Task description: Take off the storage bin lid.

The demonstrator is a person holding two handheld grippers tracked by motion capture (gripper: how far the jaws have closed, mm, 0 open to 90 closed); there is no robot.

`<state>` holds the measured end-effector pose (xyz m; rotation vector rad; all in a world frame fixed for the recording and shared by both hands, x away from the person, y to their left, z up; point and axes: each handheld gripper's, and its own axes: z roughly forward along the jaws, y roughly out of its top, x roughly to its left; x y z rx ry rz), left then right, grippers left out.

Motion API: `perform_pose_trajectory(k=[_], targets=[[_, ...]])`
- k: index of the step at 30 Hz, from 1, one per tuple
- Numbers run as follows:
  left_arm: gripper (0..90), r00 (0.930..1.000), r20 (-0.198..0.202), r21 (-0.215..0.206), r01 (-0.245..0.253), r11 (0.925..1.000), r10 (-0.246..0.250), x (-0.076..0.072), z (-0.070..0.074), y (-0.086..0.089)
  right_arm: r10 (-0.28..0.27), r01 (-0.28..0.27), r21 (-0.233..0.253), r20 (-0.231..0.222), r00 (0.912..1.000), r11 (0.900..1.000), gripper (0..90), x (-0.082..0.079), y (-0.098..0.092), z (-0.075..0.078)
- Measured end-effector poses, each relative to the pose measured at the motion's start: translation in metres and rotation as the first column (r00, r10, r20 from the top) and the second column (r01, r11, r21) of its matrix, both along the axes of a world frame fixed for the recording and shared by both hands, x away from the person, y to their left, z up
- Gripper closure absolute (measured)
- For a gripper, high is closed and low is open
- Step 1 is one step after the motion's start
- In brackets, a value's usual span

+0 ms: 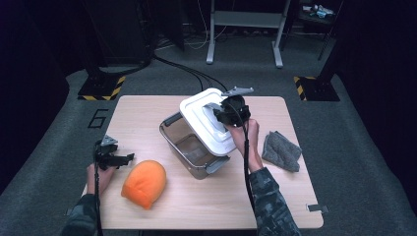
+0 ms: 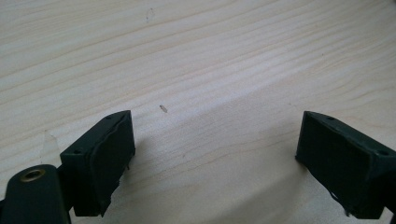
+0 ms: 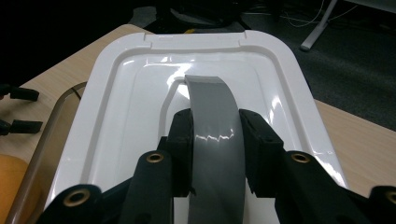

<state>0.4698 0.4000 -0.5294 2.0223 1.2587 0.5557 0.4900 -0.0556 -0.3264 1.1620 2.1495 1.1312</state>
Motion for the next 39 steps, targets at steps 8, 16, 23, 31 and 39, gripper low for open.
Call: perform_pose_trajectory(k=[8,16,23,31,39], targets=[[11.1,1.0,0.0,0.0,0.0,1.0,0.0,0.0,0.0,0.0,-0.015,0.015,-0.004,0.006,0.9999,1.0,67.0,0.006,-0.014,0.0],[11.1,1.0,0.0,0.0,0.0,1.0,0.0,0.0,0.0,0.0,-0.03,0.03,-0.002,0.008,0.9995,1.0,67.0,0.01,-0.027,0.001],[11.1,1.0,0.0,0.0,0.0,1.0,0.0,0.0,0.0,0.0,-0.047,0.047,-0.007,0.011,0.9988,0.999,67.0,0.015,-0.036,0.001],[11.1,1.0,0.0,0.0,0.0,1.0,0.0,0.0,0.0,0.0,-0.068,0.069,-0.012,0.012,0.9976,0.998,67.0,0.023,-0.048,0.002],[11.1,1.0,0.001,-0.003,-0.002,1.0,0.002,0.0,0.0,0.0,-0.083,0.083,-0.02,0.004,0.9965,0.996,66.9,0.031,-0.06,-0.002]])
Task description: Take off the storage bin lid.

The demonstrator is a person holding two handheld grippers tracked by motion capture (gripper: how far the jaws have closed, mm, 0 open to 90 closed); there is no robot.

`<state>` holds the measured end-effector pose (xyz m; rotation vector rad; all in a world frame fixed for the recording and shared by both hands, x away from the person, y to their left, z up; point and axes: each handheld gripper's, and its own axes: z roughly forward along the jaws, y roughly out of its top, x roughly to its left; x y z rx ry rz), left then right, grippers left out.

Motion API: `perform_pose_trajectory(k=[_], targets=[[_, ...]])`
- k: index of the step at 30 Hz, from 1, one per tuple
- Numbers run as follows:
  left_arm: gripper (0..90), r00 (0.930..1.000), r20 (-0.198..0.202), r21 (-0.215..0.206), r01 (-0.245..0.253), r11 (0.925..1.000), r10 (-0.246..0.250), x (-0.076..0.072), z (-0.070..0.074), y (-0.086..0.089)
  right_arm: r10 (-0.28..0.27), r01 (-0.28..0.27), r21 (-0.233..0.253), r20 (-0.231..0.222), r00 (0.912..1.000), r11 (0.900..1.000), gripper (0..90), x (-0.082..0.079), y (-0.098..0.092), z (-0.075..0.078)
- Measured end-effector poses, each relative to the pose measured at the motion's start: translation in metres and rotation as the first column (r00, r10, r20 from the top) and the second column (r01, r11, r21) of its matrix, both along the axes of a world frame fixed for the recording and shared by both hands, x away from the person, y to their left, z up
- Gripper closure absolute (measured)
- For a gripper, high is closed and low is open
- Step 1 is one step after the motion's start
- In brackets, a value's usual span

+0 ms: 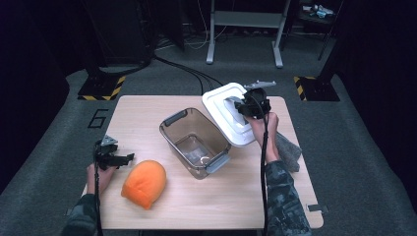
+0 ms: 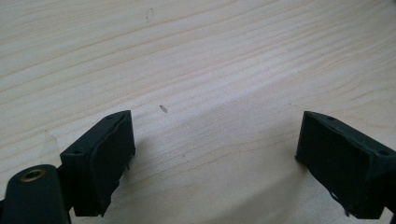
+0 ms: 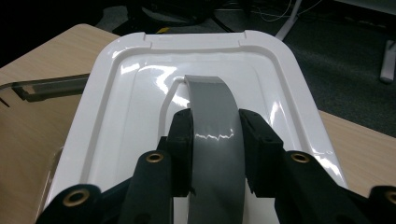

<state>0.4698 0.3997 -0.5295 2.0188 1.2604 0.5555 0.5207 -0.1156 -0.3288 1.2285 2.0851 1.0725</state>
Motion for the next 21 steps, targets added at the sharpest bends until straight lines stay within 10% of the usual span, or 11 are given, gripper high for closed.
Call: perform_pose_trajectory(k=[21], targets=[[11.1,1.0,-0.001,0.002,0.002,1.0,-0.002,0.0,0.0,0.0,-0.052,0.052,-0.017,-0.033,0.9981,0.999,66.9,0.025,-0.018,-0.027]])
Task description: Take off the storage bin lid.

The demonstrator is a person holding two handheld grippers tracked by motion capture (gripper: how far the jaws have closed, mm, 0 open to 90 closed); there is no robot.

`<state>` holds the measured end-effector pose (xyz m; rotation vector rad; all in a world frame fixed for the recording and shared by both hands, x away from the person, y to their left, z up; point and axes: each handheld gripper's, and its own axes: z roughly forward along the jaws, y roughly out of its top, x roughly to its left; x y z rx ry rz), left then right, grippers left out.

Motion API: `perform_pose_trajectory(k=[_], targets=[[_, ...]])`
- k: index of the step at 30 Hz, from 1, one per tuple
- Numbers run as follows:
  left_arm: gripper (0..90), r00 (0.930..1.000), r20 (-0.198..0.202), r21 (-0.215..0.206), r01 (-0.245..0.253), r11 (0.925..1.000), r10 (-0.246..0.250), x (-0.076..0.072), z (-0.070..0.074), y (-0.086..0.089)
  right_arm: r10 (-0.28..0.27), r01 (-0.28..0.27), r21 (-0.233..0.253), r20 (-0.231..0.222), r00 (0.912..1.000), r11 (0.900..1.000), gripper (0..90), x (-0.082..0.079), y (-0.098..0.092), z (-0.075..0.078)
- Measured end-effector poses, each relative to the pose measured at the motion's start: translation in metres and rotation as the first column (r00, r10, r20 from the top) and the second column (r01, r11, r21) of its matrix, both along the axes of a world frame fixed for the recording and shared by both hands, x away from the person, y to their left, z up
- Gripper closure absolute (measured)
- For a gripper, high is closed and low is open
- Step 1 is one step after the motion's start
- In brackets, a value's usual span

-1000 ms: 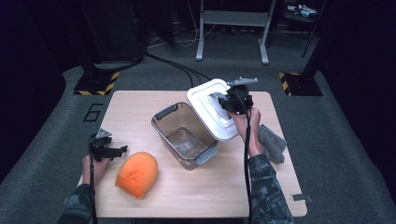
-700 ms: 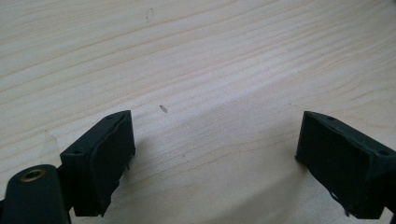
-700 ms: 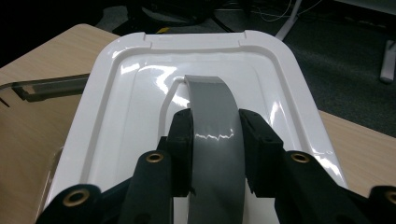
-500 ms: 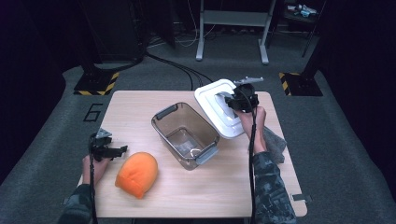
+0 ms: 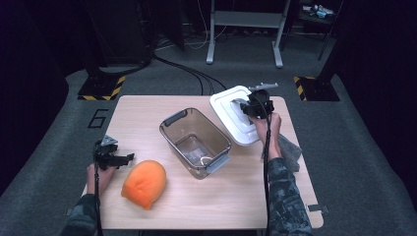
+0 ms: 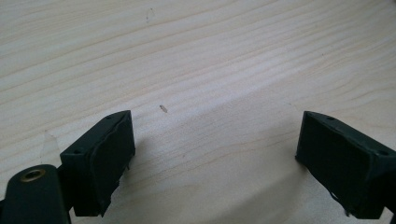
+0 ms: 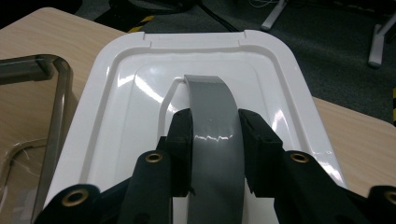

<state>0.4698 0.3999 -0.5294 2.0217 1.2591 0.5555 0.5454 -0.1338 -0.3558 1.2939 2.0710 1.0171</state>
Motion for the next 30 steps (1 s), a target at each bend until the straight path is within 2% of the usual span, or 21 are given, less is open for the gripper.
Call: perform_pose_trajectory(k=[14,30], targets=[[11.1,1.0,0.0,0.0,0.0,1.0,0.0,0.0,0.0,0.0,-0.024,0.023,-0.014,-0.025,0.9994,1.0,66.9,0.012,-0.001,-0.02],[11.1,1.0,-0.001,0.001,0.001,1.0,-0.001,0.0,0.0,0.0,-0.008,0.007,-0.014,-0.057,0.9983,1.0,66.9,0.022,0.01,-0.047]])
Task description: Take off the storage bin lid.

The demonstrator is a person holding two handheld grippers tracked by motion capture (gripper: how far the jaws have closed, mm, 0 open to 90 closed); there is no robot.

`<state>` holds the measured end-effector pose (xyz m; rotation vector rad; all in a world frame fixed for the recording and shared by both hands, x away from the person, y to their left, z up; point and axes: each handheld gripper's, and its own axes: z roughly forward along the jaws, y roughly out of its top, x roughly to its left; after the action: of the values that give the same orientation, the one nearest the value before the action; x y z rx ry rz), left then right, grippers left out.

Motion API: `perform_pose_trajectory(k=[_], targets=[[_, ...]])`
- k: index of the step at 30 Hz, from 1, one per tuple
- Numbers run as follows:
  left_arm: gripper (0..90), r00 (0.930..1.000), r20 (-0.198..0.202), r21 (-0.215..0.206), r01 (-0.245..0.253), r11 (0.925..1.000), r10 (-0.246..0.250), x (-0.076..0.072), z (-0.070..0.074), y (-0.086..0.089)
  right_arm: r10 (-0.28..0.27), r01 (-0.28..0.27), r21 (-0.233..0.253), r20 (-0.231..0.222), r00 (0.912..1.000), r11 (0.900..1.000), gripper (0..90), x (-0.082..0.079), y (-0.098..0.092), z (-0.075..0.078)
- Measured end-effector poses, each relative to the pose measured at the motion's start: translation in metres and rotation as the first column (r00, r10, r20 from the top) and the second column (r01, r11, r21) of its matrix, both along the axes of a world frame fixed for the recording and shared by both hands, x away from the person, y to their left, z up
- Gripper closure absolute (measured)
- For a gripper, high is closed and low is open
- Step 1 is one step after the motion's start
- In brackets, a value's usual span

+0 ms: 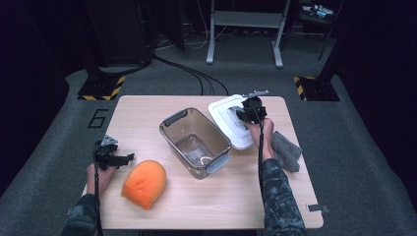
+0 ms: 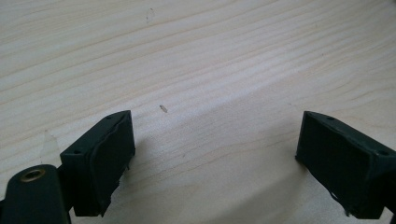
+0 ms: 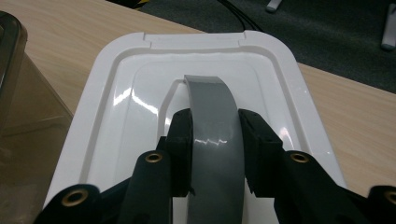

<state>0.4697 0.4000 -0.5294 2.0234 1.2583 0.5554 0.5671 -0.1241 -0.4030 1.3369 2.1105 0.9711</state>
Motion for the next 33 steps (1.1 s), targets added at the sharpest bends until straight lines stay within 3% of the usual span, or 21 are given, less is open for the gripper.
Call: perform_pose_trajectory(k=[33], targets=[[11.1,1.0,0.001,-0.001,-0.001,1.0,0.001,0.0,0.0,0.0,-0.003,0.003,0.017,-0.032,0.9995,1.0,66.8,0.009,0.017,-0.052]])
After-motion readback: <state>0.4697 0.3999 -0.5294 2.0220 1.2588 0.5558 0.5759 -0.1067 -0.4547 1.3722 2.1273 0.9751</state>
